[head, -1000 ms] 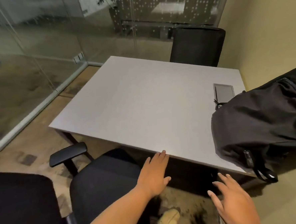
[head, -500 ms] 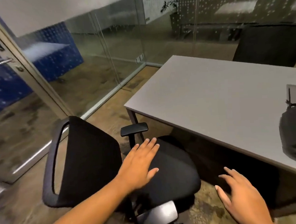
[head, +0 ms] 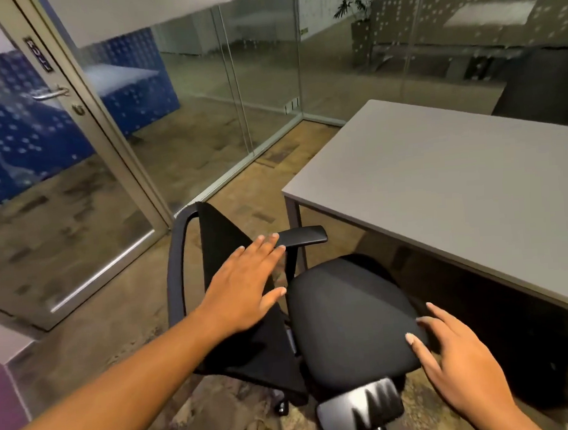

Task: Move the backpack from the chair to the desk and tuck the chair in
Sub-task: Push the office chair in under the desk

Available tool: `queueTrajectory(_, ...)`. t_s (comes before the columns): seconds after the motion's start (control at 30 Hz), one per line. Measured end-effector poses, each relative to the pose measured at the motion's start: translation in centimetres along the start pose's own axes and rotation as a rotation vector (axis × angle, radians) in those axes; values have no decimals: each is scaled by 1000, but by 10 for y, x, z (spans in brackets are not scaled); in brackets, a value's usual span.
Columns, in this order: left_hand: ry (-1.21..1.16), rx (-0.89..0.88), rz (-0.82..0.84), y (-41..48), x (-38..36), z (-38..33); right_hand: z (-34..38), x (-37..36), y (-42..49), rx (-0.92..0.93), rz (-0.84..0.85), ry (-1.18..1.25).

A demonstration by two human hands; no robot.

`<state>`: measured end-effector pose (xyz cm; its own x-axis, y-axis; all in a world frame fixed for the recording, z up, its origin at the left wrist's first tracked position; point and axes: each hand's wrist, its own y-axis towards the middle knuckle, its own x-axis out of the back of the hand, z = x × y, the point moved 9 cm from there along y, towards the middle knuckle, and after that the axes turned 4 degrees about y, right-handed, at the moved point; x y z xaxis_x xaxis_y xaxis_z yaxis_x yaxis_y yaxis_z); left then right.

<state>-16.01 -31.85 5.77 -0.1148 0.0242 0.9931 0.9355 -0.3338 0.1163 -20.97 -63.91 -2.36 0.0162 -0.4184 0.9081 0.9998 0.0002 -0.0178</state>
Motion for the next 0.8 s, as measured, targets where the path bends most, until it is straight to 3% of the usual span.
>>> queueTrajectory(0.27, -105, -71, 20, -15, -9, 135, 178, -43, 3, 122, -140, -14)
queueTrajectory(0.47, -222, -85, 95, -51, -36, 175, 274, -65, -24, 277, -182, -97)
queueTrajectory(0.6, -203, -119, 151, -63, -57, 175, 307, -73, -31, 354, -126, -229)
queueTrajectory(0.8, -162, -95, 156, -81, -60, 169, 313, -79, -47, 277, -77, -144)
